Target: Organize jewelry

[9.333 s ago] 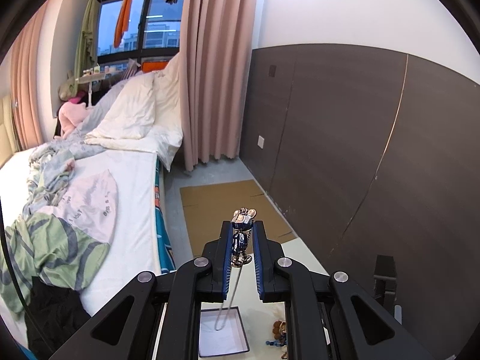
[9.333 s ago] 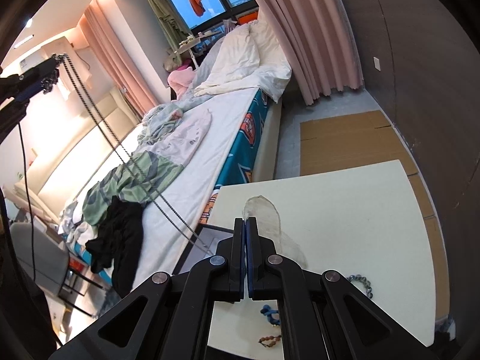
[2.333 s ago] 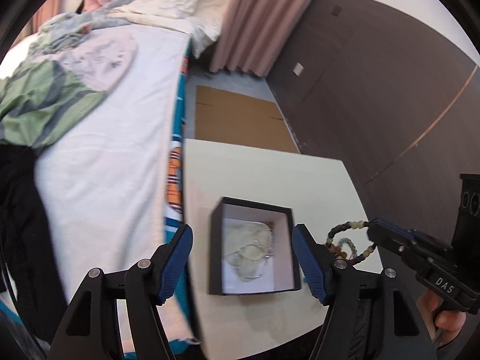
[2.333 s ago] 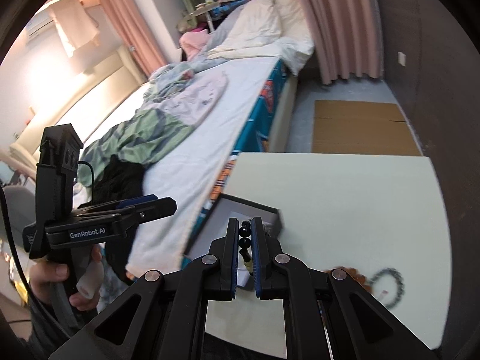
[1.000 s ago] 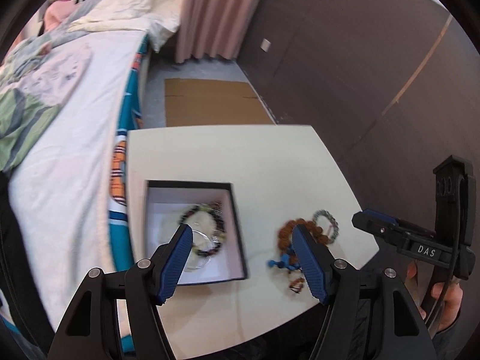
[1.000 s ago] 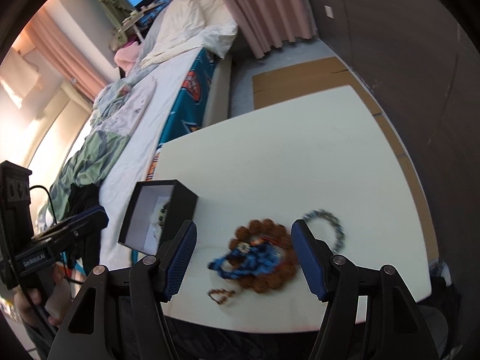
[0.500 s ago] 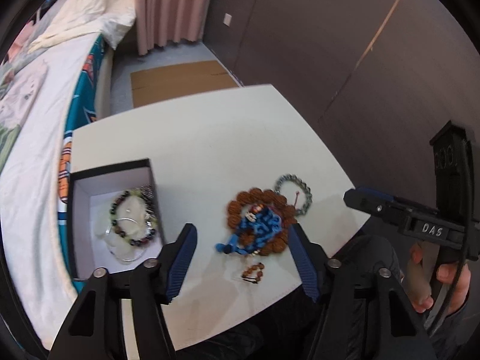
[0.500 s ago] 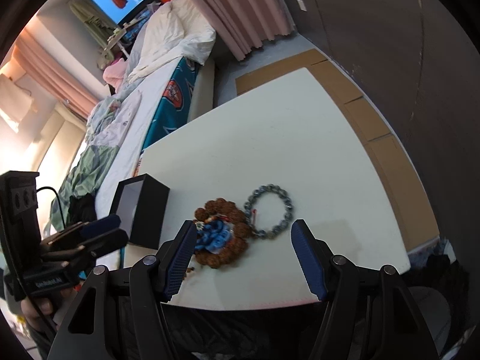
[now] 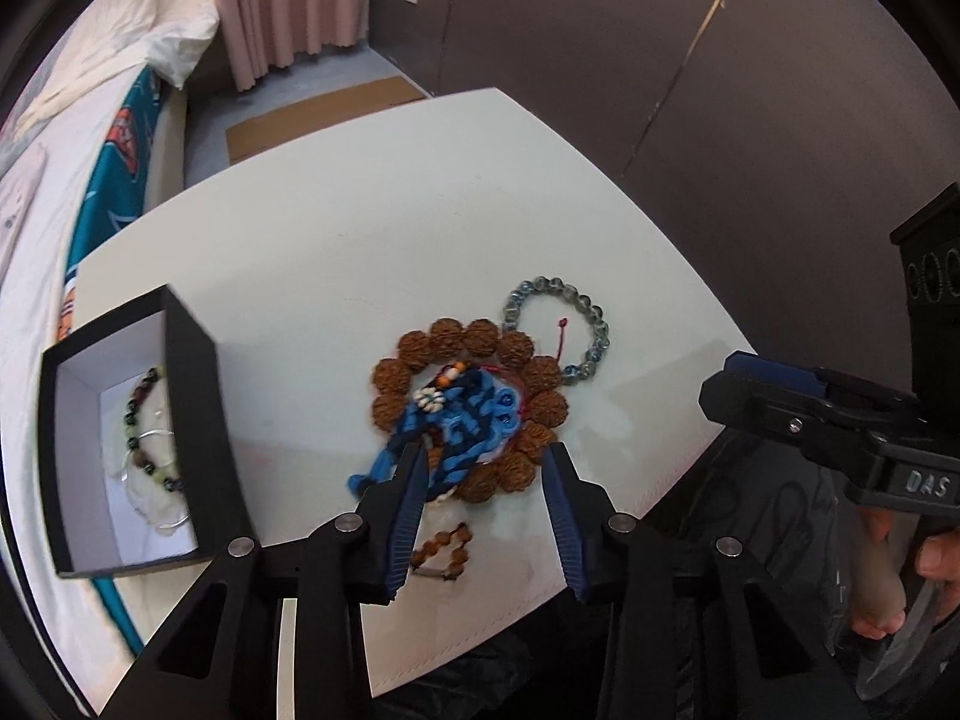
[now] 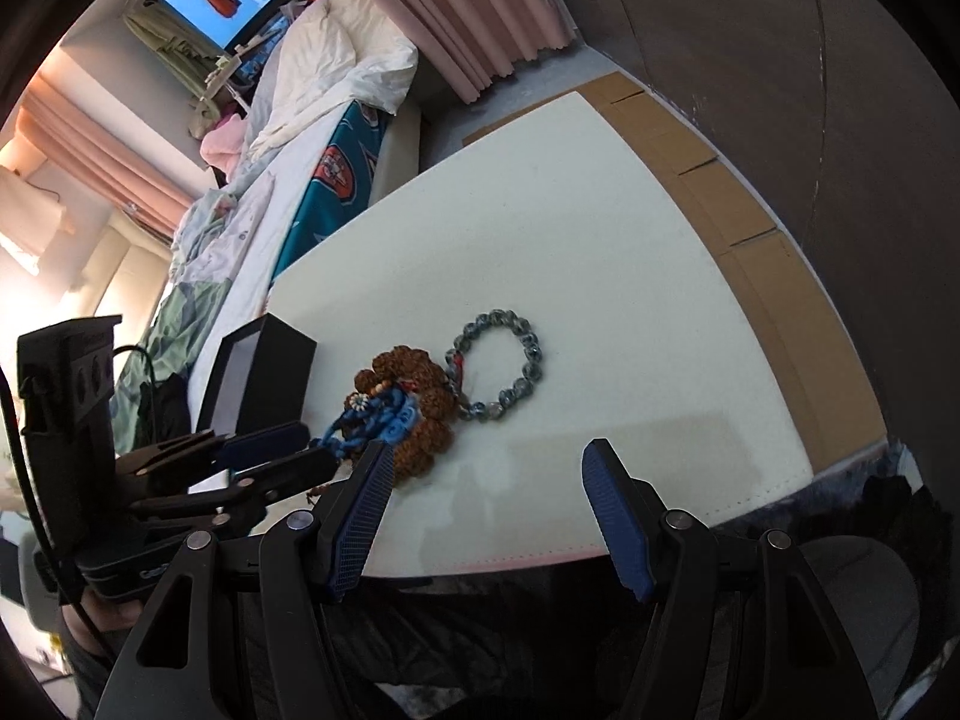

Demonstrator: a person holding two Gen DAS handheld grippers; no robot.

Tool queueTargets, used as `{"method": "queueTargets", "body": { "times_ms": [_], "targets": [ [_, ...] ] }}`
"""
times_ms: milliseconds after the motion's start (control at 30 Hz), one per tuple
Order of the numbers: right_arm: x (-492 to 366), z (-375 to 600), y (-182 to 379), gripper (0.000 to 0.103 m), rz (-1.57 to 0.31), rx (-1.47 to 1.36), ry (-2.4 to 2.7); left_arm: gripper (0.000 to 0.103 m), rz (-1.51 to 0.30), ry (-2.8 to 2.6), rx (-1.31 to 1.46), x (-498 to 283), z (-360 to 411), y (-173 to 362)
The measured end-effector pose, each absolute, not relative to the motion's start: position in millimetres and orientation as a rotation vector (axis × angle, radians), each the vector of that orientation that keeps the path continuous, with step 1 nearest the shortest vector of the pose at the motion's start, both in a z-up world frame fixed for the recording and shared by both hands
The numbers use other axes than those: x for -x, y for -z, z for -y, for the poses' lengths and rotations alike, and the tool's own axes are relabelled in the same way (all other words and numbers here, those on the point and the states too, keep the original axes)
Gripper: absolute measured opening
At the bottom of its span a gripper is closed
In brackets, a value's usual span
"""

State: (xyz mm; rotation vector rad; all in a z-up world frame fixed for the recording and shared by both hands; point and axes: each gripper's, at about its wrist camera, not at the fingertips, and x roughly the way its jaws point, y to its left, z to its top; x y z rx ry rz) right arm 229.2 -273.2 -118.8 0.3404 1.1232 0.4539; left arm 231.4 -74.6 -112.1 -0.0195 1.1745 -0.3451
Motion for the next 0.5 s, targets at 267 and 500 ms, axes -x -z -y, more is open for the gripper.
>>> {"method": "queueTargets", "body": {
  "times_ms": [267,500],
  "targets": [
    [-233.0,284.8,119.2,0.066,-1.126,-0.345,-0.429,0.03,-1.227,0.355,-0.041,-244.3,89.7,131.3],
    [-237.4,270.7,122.8,0.066,-1.149,-0.32,-0.449,0.003,-1.239,0.328,-0.017,-255.0,80.8,136.6]
  ]
}}
